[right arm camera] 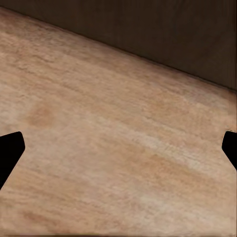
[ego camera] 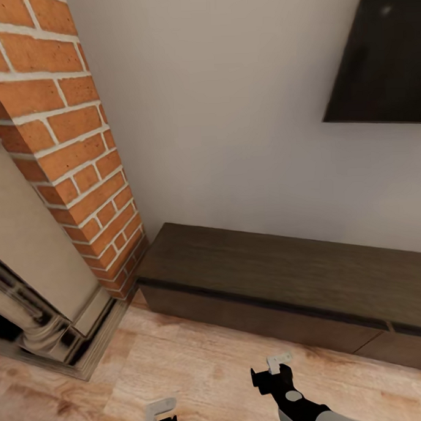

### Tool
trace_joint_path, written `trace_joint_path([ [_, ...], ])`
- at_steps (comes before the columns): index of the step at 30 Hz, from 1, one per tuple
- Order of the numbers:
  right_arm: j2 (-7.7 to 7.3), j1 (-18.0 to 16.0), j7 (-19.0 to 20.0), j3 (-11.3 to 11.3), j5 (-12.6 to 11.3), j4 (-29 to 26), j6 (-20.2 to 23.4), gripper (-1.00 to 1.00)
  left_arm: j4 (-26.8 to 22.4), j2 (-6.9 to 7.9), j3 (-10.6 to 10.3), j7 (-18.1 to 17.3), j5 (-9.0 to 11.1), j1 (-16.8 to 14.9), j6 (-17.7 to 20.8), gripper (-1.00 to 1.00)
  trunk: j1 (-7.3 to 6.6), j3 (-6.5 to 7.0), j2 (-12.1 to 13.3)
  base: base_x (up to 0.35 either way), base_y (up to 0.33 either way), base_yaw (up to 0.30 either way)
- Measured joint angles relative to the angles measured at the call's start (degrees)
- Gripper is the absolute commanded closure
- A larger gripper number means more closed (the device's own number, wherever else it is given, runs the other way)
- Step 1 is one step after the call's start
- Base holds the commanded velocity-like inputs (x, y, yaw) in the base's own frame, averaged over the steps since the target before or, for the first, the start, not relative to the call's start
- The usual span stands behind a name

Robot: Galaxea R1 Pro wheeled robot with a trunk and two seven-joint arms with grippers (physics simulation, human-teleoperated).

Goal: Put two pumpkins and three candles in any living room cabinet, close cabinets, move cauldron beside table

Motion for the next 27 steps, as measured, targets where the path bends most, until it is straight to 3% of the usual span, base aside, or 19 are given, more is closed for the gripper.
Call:
trace_joint_path([
  [27,-0.05,0.24,-0.04,-0.01,0.08,0.10,-0.30,-1.00,-0.01,0.00,0.00,-0.01,0.00,0.11,0.00,-1.00,0.00,0.66,0.00,0.000,0.000,-0.278],
])
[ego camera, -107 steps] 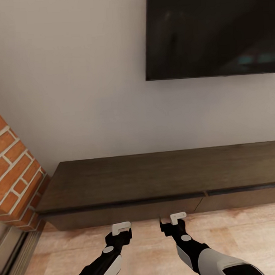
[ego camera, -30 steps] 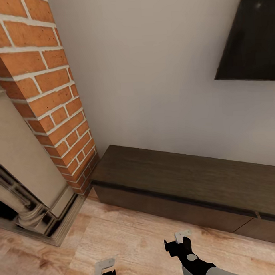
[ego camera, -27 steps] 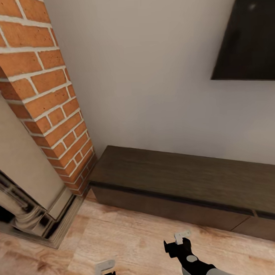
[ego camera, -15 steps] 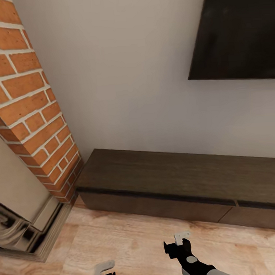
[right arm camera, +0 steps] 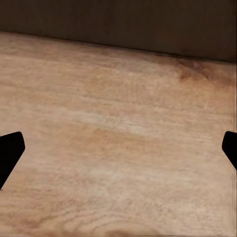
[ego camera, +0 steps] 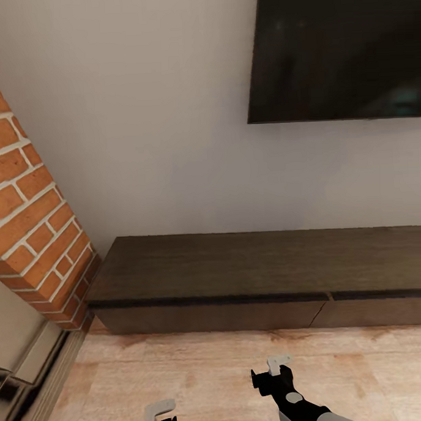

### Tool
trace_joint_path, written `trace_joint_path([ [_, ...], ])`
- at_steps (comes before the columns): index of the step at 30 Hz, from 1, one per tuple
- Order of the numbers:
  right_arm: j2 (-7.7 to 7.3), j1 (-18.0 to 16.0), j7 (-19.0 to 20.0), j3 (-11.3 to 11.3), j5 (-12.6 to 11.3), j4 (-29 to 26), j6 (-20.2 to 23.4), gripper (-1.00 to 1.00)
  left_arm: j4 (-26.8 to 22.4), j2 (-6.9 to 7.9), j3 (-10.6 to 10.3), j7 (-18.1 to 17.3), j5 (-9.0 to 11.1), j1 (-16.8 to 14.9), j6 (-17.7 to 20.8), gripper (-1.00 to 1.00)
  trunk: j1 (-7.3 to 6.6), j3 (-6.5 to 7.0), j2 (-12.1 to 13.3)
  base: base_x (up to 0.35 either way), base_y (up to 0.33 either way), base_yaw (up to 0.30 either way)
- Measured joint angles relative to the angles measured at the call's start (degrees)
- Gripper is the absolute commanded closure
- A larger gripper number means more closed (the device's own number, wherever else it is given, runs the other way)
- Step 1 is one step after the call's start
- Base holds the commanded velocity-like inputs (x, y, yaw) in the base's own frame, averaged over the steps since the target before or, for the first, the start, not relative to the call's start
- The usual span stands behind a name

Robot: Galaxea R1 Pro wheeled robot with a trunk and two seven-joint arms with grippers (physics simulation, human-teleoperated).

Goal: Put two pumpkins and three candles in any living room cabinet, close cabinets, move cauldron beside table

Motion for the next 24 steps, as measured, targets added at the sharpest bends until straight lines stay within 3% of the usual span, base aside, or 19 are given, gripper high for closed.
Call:
trace_joint_path([
  [24,-0.05,0.03,0.03,0.00,0.03,0.00,0.00,-1.00,0.00,0.01,0.00,-0.01,0.00,0.00,0.00,-1.00,0.00,0.61,0.00,0.000,0.000,-0.280],
])
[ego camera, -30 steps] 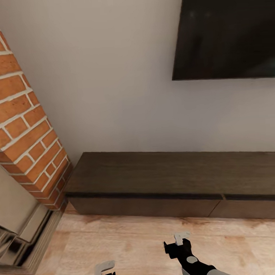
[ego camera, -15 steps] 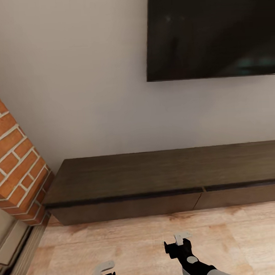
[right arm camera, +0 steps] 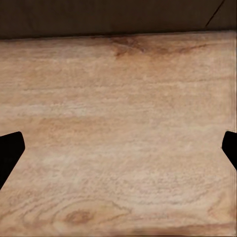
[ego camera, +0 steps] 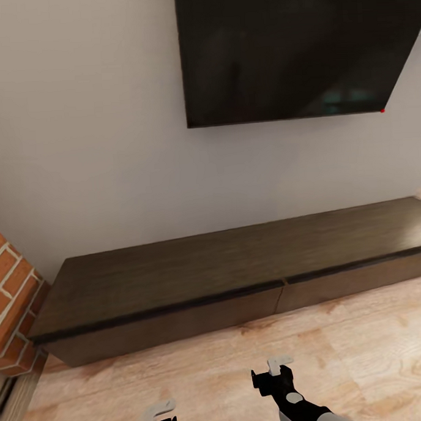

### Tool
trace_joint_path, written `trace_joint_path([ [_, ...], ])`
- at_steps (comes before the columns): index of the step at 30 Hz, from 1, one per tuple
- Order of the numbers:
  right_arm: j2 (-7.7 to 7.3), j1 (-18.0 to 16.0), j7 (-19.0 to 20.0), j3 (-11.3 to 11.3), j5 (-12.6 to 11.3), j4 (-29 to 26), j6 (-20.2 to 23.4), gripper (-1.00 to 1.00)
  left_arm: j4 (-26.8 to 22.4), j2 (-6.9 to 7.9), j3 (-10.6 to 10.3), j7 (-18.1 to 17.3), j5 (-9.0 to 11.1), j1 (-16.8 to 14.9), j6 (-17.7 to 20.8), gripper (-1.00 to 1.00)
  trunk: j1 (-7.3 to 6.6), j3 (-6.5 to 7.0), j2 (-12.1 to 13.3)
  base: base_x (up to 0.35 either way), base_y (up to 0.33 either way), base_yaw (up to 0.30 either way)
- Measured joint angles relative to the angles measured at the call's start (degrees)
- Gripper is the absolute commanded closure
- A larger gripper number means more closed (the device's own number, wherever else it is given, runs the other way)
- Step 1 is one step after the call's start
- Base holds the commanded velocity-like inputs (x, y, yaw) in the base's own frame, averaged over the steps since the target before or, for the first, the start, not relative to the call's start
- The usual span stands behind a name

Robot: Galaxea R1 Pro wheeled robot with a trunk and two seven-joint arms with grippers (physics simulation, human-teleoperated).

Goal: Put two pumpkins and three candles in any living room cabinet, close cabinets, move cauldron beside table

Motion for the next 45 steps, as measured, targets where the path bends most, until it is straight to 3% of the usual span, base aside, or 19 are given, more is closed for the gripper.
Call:
trace_joint_path([
  [45,-0.03,0.04,0.00,0.00,0.18,0.09,0.00,-1.00,0.03,0.03,0.00,-0.02,0.00,0.00,0.00,-1.00,0.00,1.14,0.00,0.000,0.000,-0.280],
])
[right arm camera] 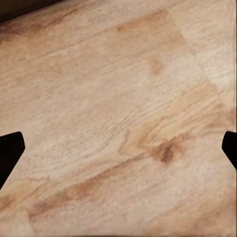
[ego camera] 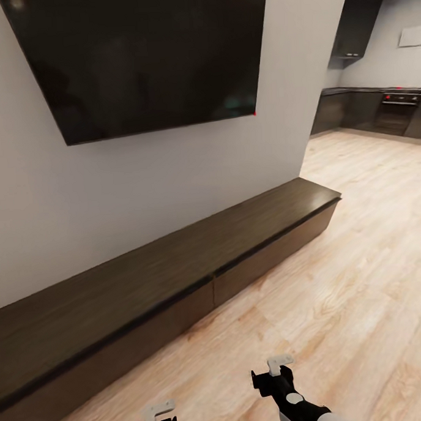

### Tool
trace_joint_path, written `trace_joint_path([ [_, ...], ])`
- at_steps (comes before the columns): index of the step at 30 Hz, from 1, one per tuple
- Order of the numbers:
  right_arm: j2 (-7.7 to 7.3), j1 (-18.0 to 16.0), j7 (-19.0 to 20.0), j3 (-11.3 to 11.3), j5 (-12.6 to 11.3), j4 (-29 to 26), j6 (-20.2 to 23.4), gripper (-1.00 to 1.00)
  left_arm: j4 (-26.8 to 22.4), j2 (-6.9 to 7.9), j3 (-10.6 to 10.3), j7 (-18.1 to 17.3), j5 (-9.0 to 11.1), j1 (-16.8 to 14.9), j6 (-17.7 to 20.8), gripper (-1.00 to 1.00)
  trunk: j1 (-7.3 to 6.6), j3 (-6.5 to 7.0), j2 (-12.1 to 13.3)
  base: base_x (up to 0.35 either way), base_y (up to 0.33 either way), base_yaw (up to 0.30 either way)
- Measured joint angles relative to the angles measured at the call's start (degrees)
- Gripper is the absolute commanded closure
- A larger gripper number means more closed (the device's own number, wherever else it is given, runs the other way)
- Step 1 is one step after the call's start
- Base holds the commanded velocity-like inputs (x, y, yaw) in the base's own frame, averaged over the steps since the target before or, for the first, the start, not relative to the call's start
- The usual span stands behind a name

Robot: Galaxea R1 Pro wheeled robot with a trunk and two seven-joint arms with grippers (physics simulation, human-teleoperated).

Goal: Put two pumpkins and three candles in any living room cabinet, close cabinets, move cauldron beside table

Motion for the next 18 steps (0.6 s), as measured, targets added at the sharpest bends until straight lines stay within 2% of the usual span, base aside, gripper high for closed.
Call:
trace_joint_path([
  [18,-0.15,0.01,0.03,0.00,-0.22,0.00,0.00,-1.00,0.01,-0.04,0.00,-0.02,0.00,0.00,0.00,-1.00,0.00,0.91,0.00,0.000,0.000,-0.260],
])
